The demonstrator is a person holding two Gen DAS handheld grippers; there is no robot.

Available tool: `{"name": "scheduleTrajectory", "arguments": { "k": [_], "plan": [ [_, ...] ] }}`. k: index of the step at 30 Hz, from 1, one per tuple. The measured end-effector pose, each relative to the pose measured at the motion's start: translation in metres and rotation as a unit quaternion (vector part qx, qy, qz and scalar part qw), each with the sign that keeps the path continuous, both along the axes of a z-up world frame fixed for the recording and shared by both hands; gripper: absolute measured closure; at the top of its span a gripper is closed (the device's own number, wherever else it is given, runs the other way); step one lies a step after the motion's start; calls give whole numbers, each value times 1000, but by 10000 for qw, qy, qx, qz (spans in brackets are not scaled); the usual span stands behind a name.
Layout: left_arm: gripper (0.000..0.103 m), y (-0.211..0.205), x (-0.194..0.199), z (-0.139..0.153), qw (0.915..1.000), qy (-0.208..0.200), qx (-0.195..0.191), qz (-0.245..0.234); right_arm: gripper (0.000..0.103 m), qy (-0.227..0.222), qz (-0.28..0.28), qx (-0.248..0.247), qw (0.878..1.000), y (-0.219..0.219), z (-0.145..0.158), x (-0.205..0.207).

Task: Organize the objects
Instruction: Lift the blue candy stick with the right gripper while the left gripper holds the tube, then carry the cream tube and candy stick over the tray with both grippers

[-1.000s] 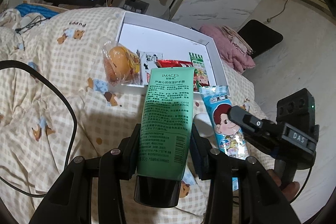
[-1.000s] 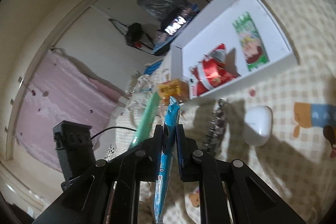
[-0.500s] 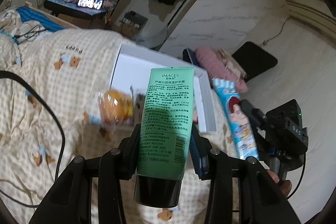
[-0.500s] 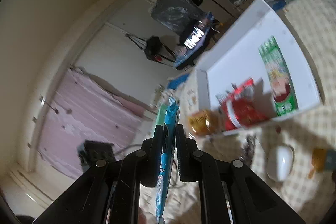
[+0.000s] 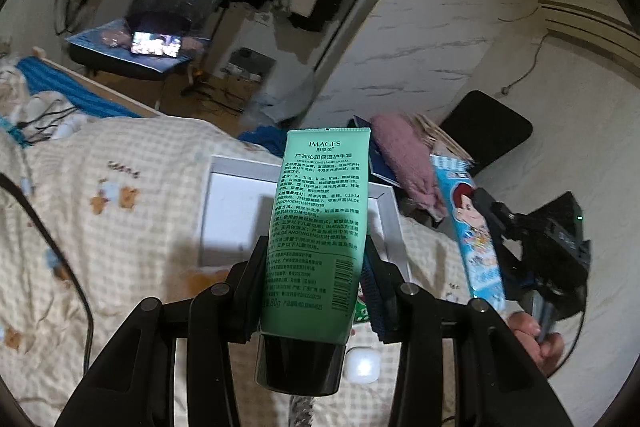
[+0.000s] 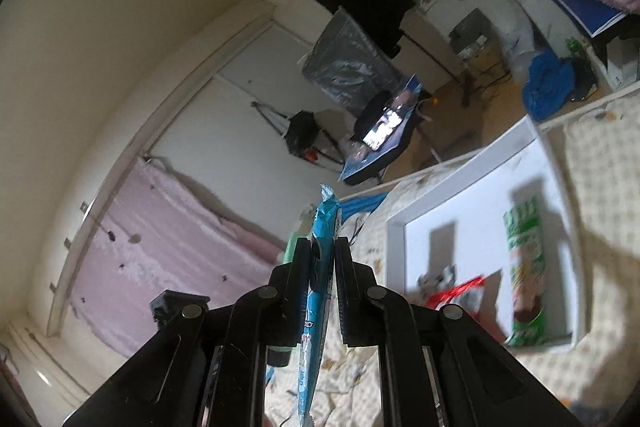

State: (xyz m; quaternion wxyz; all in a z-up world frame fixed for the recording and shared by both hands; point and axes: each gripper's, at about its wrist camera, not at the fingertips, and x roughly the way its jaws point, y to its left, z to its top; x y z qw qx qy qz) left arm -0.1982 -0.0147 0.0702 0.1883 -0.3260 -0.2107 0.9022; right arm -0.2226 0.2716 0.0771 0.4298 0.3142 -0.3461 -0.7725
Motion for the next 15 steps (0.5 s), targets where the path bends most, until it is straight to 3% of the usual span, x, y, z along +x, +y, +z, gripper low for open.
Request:
{"name": "scheduleTrajectory", "arguments": {
  "k": [3,8,12,15],
  "plan": [
    [58,7,-12,0,9998,63,-203,20,89,-112,8,-50,9999,4,-3,-19],
    [58,13,-38,-11,9999,-60,-71,-64,89,-144,81,-164,9997,10,-10,-41],
    [58,16,-52,-30,9992,-236,-329,-55,89,-124,-37,17,9999,9,-17,-46],
    [58,9,-55,-48,9989,-408,-226,84,89,-176,-103,71,9998,11,-30,-43]
  ]
}}
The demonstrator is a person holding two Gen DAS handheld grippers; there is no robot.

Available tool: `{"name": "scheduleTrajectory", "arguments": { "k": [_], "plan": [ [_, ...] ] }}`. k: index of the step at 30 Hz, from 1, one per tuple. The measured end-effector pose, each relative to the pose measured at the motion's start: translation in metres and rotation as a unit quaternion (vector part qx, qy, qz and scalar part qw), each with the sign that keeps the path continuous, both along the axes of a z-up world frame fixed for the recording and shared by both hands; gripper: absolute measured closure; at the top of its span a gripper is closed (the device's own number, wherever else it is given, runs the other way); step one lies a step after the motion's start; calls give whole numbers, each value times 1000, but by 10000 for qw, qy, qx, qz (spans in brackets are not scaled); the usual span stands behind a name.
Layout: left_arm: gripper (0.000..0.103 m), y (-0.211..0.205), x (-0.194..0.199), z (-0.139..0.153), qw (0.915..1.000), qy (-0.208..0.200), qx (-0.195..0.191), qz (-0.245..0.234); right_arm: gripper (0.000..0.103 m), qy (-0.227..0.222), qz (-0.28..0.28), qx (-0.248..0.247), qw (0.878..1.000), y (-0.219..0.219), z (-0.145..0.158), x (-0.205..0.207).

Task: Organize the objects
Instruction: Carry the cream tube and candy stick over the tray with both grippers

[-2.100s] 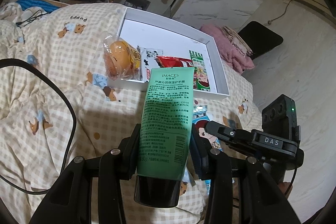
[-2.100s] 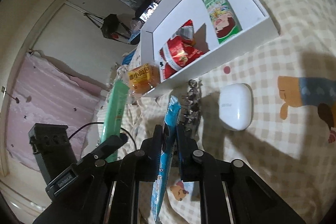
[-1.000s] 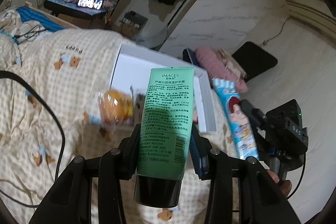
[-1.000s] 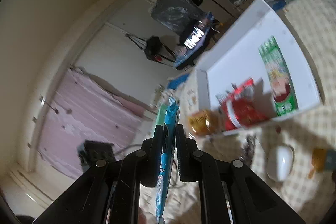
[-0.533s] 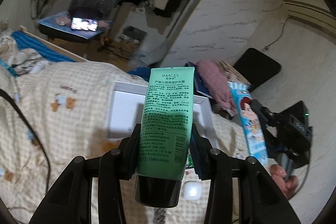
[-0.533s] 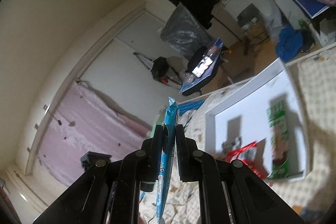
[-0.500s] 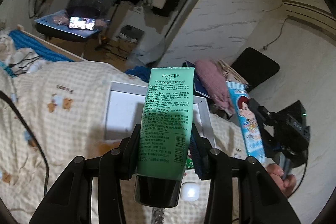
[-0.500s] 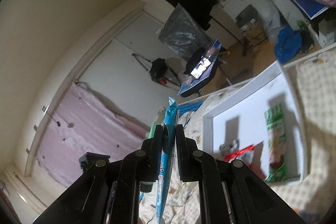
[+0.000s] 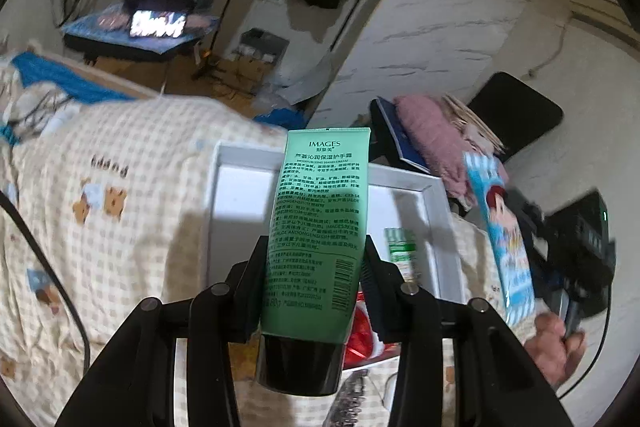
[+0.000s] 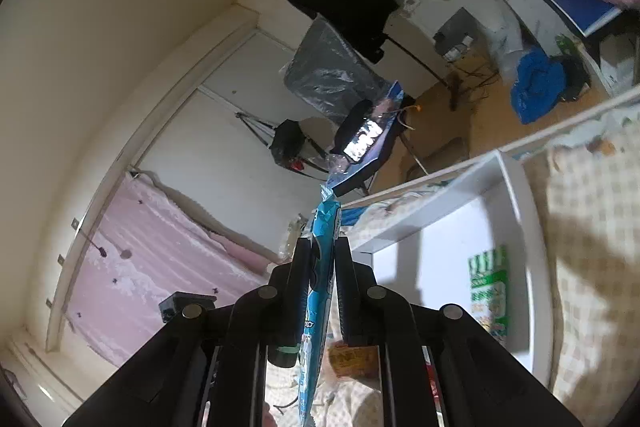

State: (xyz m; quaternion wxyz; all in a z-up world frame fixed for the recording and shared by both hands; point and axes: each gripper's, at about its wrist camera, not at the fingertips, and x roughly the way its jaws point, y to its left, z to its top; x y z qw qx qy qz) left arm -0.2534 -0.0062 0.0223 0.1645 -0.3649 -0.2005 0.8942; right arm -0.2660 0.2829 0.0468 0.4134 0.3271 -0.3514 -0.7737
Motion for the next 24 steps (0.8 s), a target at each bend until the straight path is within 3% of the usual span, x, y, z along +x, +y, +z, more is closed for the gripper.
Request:
{"name": "scheduleTrajectory", "arguments": {
  "k": [4,8,14,19,24],
  "plan": [
    [58,-3,-3,-18,9998,-145,47,96,89,-112,-240,499,9984,-5,-25,2],
    [58,5,-8,-31,9998,-202,-40,85,89,-213,-358,658,9970,-8,-40,-4],
    [58,31,-7,-34,9952,-28,-956,208,89,96,-840,1476,9854,-14,-39,-2],
    [58,50,-4,-38,9849,127,-1705,290,89,292,-961,2001,9746,-29,-40,4],
    [58,61,-3,-44,9805,166,-1951,193,89,449,-929,2365,9661,-43,-43,8]
  ]
}}
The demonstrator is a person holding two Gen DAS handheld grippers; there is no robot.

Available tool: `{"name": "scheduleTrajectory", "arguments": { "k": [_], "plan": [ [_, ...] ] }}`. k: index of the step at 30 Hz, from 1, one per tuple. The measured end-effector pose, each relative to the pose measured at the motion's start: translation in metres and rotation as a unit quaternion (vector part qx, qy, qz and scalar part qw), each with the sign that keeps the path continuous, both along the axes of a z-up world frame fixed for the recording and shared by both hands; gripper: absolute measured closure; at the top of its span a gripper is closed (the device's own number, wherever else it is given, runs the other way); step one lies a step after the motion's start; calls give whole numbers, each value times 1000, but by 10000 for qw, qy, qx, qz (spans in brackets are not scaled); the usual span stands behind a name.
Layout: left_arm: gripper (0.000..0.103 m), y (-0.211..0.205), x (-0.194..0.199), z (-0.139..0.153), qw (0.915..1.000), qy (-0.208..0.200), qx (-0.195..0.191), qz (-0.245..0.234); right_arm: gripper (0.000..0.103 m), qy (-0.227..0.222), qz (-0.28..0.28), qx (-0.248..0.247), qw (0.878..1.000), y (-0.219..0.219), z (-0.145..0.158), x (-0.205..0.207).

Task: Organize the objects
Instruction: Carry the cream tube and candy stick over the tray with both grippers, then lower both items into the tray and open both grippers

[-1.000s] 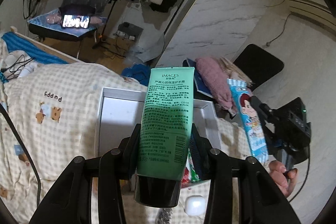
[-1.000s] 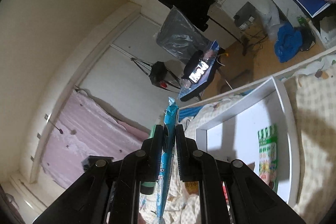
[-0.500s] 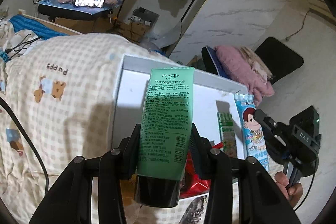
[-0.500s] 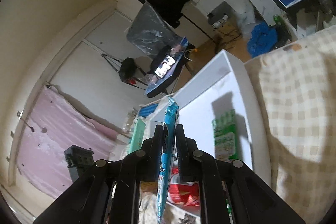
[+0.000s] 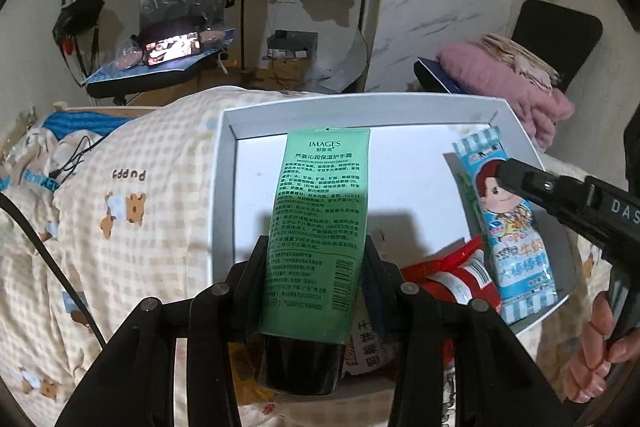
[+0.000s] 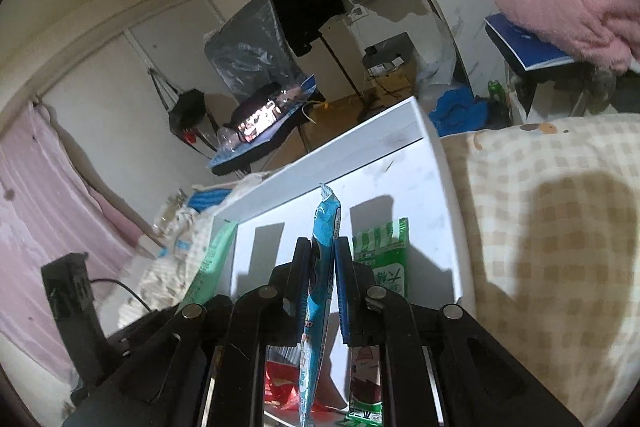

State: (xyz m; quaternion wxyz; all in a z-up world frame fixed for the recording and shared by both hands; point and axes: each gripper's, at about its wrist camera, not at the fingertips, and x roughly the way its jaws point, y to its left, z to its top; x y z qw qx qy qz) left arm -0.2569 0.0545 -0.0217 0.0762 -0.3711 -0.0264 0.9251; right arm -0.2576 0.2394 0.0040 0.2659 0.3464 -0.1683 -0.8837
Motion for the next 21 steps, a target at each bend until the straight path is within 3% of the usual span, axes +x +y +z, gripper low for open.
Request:
{"name": "scheduleTrajectory", "arguments": {
  "k": [9,11,17,18,19,20,21],
  "plan": [
    [55,15,1,-5,9993,-25,-346,-120,89,233,-125,583,9979,-14,-4,3],
    [42,13,2,-3,9996,10,-277,-91,89,269,-136,579,9979,-14,-4,4],
    [30,4,10,11,9996,265,-114,-2,87,455,-129,430,9980,-9,6,10],
    [30,3,12,13,9995,312,-98,14,69,449,-112,393,9982,-9,8,11],
    [30,2,15,17,9993,372,-73,27,35,495,-128,347,9981,-8,12,13],
    [29,0,17,20,9990,455,-28,34,22,669,-154,272,9973,-7,17,18],
    [28,-1,20,24,9986,524,15,23,16,818,-160,226,9963,-6,22,22]
  ]
}}
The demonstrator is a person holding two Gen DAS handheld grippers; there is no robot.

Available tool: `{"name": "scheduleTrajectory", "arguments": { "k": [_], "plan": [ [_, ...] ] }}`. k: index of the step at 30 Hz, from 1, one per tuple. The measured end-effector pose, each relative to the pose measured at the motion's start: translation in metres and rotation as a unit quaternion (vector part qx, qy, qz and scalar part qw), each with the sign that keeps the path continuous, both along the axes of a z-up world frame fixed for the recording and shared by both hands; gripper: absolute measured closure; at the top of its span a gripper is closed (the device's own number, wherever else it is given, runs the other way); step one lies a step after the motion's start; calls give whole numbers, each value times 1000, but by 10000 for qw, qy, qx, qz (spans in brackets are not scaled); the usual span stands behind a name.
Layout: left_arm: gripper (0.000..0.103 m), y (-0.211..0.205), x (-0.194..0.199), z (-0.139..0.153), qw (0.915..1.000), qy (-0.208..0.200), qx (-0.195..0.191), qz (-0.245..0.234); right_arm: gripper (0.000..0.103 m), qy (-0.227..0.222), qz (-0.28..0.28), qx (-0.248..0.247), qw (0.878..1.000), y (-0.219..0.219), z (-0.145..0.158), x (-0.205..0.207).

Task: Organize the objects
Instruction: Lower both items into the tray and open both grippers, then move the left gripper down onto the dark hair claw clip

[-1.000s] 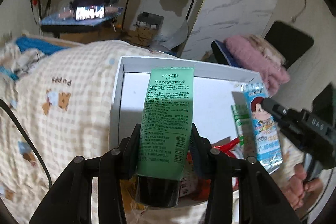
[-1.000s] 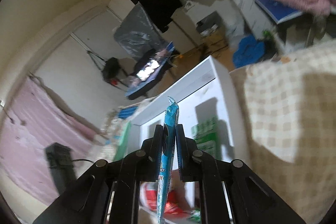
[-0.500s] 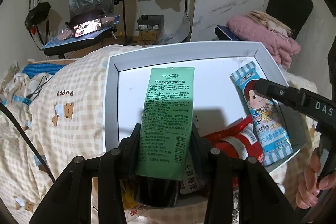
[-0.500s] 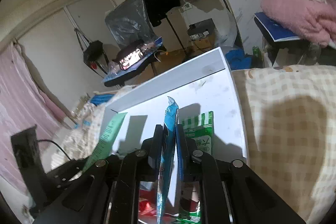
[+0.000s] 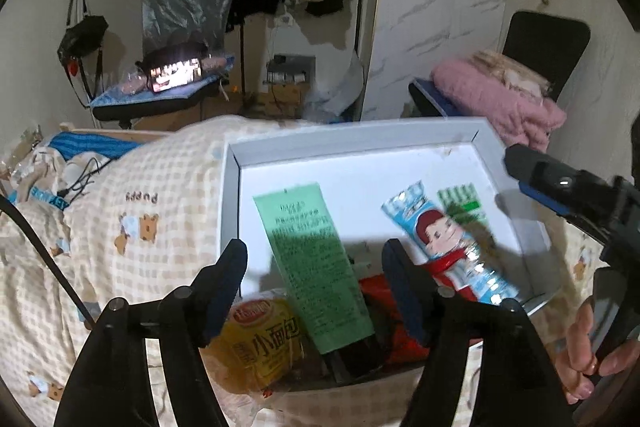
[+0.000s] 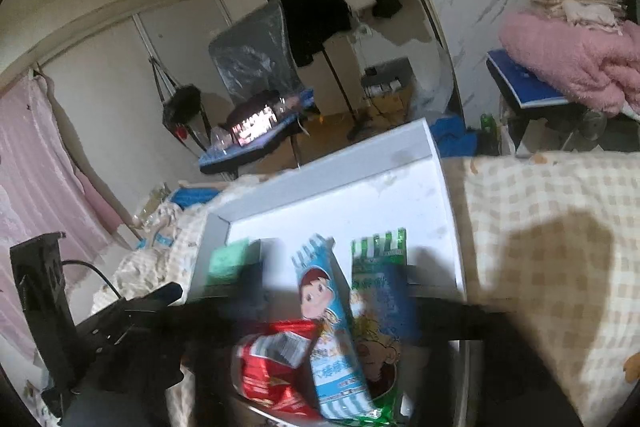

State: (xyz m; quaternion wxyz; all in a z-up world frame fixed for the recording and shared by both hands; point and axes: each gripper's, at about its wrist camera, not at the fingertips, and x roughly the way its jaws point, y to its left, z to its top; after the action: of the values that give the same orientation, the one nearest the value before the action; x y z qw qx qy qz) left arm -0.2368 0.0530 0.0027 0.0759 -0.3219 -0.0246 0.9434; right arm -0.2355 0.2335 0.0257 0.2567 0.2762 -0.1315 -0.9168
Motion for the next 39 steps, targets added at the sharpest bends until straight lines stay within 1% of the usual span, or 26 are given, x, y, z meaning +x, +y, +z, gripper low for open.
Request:
{"name": "scheduleTrajectory", "arguments": {
  "k": [1,3,4,5,6,7,8,10,14,16,18,20,22,24,26,28,30,31,34,36,37,39],
  "plan": [
    [26,0,3,4,10000,72,41,-15,16,208,14,-10,9998,1,7,7],
    [26,-3,9,12,9997,219,128,-17,16,372,7,129,9992,-2,19,16],
    [26,-5,13,17,9993,318,185,-26,12,462,-84,179,9987,-2,27,21],
    [26,-6,16,21,9991,374,216,-42,4,510,-109,150,9985,-2,31,24],
    [25,-7,20,25,9985,469,266,-75,0,613,-76,18,9981,1,35,29],
    [24,-8,22,28,9982,512,288,-88,0,719,30,-201,9972,6,41,36],
    [23,-9,25,31,9979,560,318,-90,0,769,72,-316,9965,8,44,39],
    [23,-12,29,36,9973,590,422,-91,0,865,66,-609,9944,17,52,46],
    [22,-20,30,40,9963,301,769,-229,0,821,-16,-825,9932,27,59,50],
    [22,-25,34,39,9947,164,990,-225,0,553,-40,-840,9949,32,58,48],
    [19,-28,36,38,9941,-50,1071,-182,0,460,-107,-839,9954,39,55,48],
    [18,-29,38,38,9935,-224,1100,-186,0,519,-326,-743,9953,46,55,52],
    [18,-30,43,37,9939,-247,1063,-180,0,656,-541,-421,9955,50,58,60],
    [18,-28,47,37,9952,-324,907,-173,0,696,-551,-172,9959,51,62,68],
    [18,-23,53,38,9963,-386,741,-196,0,498,-556,96,9972,49,63,71],
    [18,-16,62,37,9972,-386,576,-289,0,411,-565,226,9973,47,61,78],
    [18,-8,70,35,9978,-420,351,-385,0,449,-563,284,9970,45,57,86],
    [18,-6,73,34,9977,-449,286,-431,0,451,-446,339,9974,40,55,91],
    [18,-1,77,26,9964,-576,216,-585,0,311,-104,343,9989,29,40,95],
    [18,-1,80,16,9945,-733,316,-685,0,128,215,95,9996,25,25,100],
    [18,-1,81,9,9926,-871,392,-745,0,5,262,-24,9997,25,18,100],
    [18,-1,83,-6,9902,-1085,378,-789,0,-258,374,-165,9988,26,5,95]
  ]
}}
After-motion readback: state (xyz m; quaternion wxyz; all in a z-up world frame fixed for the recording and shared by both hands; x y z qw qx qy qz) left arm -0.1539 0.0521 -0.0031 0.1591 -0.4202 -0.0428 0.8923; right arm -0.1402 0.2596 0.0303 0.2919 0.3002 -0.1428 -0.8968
